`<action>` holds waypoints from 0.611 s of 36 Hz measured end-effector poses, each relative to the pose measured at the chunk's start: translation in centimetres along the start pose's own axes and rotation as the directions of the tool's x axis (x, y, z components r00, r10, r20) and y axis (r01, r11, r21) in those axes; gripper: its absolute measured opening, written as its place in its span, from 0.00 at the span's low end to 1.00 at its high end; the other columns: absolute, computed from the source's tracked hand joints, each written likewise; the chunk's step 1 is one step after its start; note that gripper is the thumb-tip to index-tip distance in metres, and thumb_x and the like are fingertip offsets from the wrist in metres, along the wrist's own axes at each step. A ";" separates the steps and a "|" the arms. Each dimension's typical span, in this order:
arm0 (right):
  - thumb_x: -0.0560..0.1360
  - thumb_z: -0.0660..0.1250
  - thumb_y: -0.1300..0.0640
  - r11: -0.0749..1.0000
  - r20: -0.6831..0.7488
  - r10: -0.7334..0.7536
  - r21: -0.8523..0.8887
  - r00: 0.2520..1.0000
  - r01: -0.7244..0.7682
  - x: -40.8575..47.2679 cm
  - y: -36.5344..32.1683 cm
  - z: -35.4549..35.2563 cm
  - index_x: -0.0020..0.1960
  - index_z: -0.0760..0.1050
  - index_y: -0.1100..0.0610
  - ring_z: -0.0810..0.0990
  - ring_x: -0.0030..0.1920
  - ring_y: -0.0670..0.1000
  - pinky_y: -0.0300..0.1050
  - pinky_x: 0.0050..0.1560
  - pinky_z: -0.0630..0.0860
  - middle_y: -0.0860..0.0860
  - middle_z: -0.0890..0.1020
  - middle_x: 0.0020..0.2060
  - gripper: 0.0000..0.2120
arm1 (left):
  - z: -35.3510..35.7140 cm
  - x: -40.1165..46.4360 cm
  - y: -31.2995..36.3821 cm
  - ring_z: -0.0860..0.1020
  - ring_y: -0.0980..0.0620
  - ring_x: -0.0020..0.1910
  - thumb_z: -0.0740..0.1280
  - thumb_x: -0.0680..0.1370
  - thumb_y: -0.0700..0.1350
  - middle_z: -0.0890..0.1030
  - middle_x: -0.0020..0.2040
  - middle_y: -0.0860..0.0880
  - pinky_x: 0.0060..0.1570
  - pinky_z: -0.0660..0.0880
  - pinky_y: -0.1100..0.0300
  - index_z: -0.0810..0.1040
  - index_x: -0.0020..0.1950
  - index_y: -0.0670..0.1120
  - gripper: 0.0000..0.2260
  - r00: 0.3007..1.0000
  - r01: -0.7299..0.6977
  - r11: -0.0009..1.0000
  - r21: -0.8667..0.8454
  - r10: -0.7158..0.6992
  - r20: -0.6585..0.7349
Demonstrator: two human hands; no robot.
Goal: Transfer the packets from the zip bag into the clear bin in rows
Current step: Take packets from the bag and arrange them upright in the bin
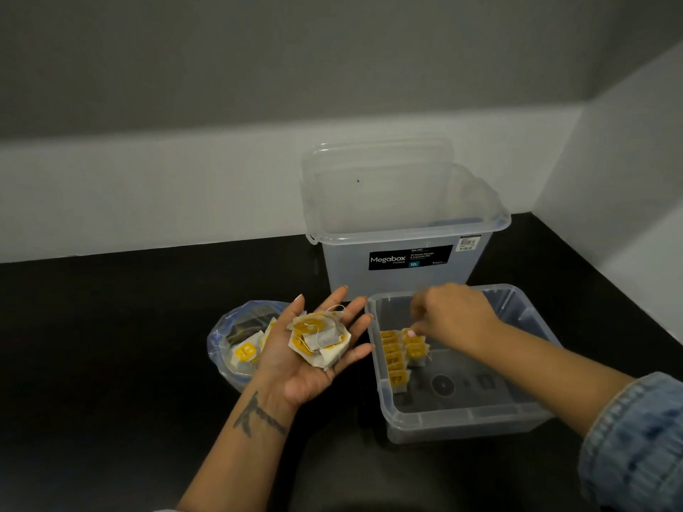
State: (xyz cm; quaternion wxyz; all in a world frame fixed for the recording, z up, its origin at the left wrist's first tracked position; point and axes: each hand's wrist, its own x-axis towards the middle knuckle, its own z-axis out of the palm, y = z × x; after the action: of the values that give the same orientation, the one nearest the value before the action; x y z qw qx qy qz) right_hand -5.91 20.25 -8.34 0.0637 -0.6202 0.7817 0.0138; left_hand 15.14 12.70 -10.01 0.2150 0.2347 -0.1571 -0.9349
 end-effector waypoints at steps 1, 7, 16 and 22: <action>0.74 0.68 0.44 0.998 -0.034 0.002 0.068 0.999 0.000 -0.1 -0.2 -0.9 0.51 0.77 0.50 0.78 0.46 0.48 0.43 0.47 0.76 0.47 0.81 0.45 0.12 | 0.0 0.1 0.0 0.83 0.42 0.48 0.54 0.78 0.58 0.80 0.59 0.41 0.45 0.78 0.41 0.77 0.62 0.46 0.23 1.000 0.002 1.000 0.005 -0.002 0.002; 0.74 0.69 0.51 0.861 -0.239 -0.100 0.466 0.966 0.204 -0.8 -3.9 -6.1 0.48 0.80 0.48 0.78 0.44 0.40 0.39 0.48 0.75 0.42 0.81 0.42 0.04 | 0.2 0.3 -0.2 0.83 0.41 0.47 0.54 0.78 0.59 0.81 0.57 0.40 0.44 0.78 0.41 0.77 0.63 0.45 0.24 0.999 0.030 0.999 -0.013 -0.030 0.017; 0.70 0.72 0.44 0.899 -0.227 -0.387 0.120 0.894 0.420 -2.5 -9.8 -7.6 0.54 0.77 0.43 0.74 0.47 0.41 0.41 0.45 0.72 0.41 0.78 0.48 0.14 | 1.0 0.0 -0.7 0.83 0.41 0.42 0.60 0.74 0.54 0.83 0.45 0.40 0.42 0.79 0.43 0.85 0.42 0.42 0.20 1.000 0.000 0.999 0.039 0.000 0.004; 0.75 0.67 0.49 0.924 -0.220 -0.321 0.140 0.921 0.356 -1.7 -10.2 -7.4 0.55 0.79 0.44 0.78 0.48 0.45 0.44 0.50 0.75 0.43 0.82 0.48 0.09 | 1.2 -0.4 -0.7 0.81 0.40 0.46 0.63 0.72 0.54 0.82 0.47 0.39 0.43 0.77 0.39 0.85 0.42 0.41 0.18 0.999 0.024 0.999 0.029 -0.023 -0.024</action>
State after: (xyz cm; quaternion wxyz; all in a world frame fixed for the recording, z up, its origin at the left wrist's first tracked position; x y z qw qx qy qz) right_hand 3.80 18.77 -0.23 0.0441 -0.7366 0.6628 -0.1271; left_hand 14.64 13.75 -9.17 0.2026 0.2506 -0.1654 -0.9321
